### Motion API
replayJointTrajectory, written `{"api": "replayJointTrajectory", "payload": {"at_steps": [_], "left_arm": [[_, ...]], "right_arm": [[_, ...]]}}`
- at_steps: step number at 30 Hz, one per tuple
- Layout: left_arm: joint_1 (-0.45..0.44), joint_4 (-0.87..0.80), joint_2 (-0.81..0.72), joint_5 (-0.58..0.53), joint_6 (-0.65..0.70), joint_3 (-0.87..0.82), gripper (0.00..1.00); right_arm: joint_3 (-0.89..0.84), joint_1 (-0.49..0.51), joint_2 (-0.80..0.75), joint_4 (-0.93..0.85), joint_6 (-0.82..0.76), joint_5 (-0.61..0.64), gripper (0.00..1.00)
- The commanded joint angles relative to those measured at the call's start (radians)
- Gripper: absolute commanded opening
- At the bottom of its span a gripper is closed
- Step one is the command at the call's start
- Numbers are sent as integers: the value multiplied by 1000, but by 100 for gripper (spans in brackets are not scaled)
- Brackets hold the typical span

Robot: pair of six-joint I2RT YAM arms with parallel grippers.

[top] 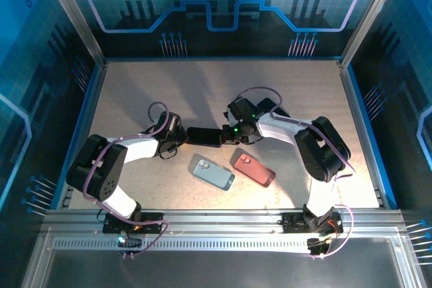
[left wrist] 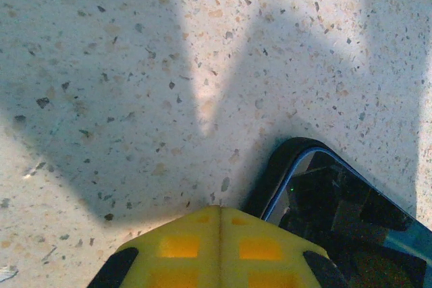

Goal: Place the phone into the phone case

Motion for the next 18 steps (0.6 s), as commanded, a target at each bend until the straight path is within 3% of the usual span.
{"api": "replayJointTrajectory", "payload": {"at_steps": [1,18], "left_arm": [[-7,-41,-20,4,8,-15,0],[-7,-41,-14,8,10,-9,0]], "right_arm": [[2,17,-13,-21,-14,2,0],[8,41,91,-10,-7,-9,0]]}}
